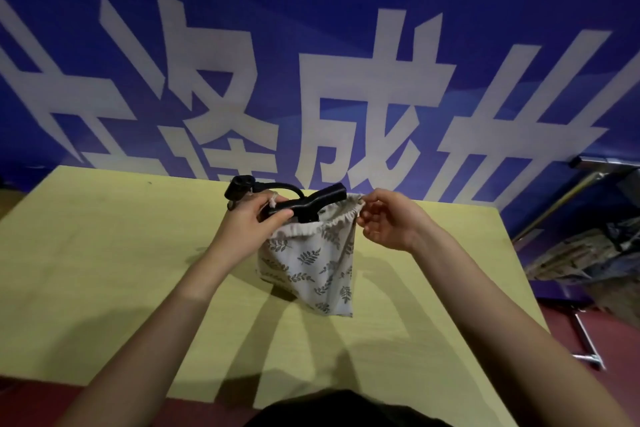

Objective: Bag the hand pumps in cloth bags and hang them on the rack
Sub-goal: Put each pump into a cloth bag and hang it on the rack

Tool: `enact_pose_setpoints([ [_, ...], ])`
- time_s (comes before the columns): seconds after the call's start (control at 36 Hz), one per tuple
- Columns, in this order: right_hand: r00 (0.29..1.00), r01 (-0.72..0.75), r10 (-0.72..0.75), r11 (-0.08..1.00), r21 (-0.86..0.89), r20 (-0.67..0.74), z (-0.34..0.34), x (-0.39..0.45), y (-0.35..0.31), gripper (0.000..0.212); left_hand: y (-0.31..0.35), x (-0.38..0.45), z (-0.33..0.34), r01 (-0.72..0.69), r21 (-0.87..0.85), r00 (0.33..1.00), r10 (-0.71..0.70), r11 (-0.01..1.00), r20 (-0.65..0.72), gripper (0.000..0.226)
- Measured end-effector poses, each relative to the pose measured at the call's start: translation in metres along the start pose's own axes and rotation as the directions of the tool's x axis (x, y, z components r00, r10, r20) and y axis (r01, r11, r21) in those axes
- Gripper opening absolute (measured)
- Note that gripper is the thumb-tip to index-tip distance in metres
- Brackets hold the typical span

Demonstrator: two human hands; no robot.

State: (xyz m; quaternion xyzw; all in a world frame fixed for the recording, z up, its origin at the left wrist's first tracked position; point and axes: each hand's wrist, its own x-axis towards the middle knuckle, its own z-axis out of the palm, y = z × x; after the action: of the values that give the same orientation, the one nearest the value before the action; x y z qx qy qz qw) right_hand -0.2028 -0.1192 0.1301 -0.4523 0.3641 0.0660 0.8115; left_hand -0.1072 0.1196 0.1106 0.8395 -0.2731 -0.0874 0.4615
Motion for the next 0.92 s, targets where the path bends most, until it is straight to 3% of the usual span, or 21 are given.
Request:
enact_pose_setpoints([
  [0.08, 1.000, 0.006, -0.005, 0.993, -0.116, 0.008, 0.011, -0.008, -0.008, 0.025, 0.000, 0.001, -0.017, -0.029, 0.107, 0.998, 0.023, 0.994, 0.061, 0.018],
  [0.17, 1.000, 0.030, -0.030, 0.998, -0.051, -0.007, 0.020, -0.012, -0.012, 0.026, -0.004, 0.004, -0.027, 0.034, 0.209, 0.986, -0.066, 0.977, 0.152, 0.034],
  [0.22, 0.990, 0.130, -0.135, 0.985, -0.115, -0.037, 0.027, -0.015, -0.014, 0.018, -0.006, 0.007, -0.029, 0.026, 0.220, 0.980, -0.068, 0.975, 0.189, 0.044],
  [0.28, 0.958, 0.245, -0.279, 0.917, -0.314, -0.067, 0.039, -0.021, -0.015, 0.008, -0.005, 0.011, -0.030, -0.067, 0.240, 0.977, 0.015, 0.968, 0.213, 0.050],
  [0.39, 0.865, 0.380, -0.496, 0.750, -0.542, -0.079, 0.059, -0.034, -0.016, 0.022, 0.004, 0.018, -0.031, -0.174, 0.291, 0.971, 0.115, 0.941, 0.209, 0.059],
  [0.53, 0.751, 0.478, -0.660, 0.566, -0.672, -0.021, 0.065, -0.045, -0.025, 0.038, 0.019, 0.022, -0.017, -0.421, 0.175, 0.906, 0.423, 0.890, 0.025, 0.039],
  [0.58, 0.735, 0.464, -0.678, 0.519, -0.718, -0.016, 0.064, -0.045, -0.031, 0.036, 0.027, 0.022, -0.013, -0.329, -0.051, 0.944, 0.329, 0.943, -0.004, 0.036],
  [0.64, 0.784, 0.434, -0.621, 0.571, -0.697, -0.021, 0.059, -0.042, -0.036, 0.038, 0.029, 0.025, -0.012, -0.194, -0.209, 0.968, 0.222, 0.959, 0.120, 0.046],
  [0.72, 0.866, 0.370, -0.499, 0.683, -0.630, -0.032, 0.049, -0.039, -0.035, 0.035, 0.030, 0.029, -0.012, -0.154, -0.117, 0.917, 0.186, 0.981, 0.354, 0.038],
  [0.81, 0.910, 0.308, -0.408, 0.779, -0.545, -0.069, 0.040, -0.037, -0.032, 0.020, 0.030, 0.032, -0.011, -0.176, -0.139, 0.897, 0.217, 0.974, 0.385, 0.028],
  [0.92, 0.931, 0.292, -0.360, 0.842, -0.454, -0.068, 0.028, -0.038, -0.027, 0.014, 0.029, 0.041, -0.018, -0.174, -0.067, 0.927, 0.187, 0.982, 0.324, 0.021],
])
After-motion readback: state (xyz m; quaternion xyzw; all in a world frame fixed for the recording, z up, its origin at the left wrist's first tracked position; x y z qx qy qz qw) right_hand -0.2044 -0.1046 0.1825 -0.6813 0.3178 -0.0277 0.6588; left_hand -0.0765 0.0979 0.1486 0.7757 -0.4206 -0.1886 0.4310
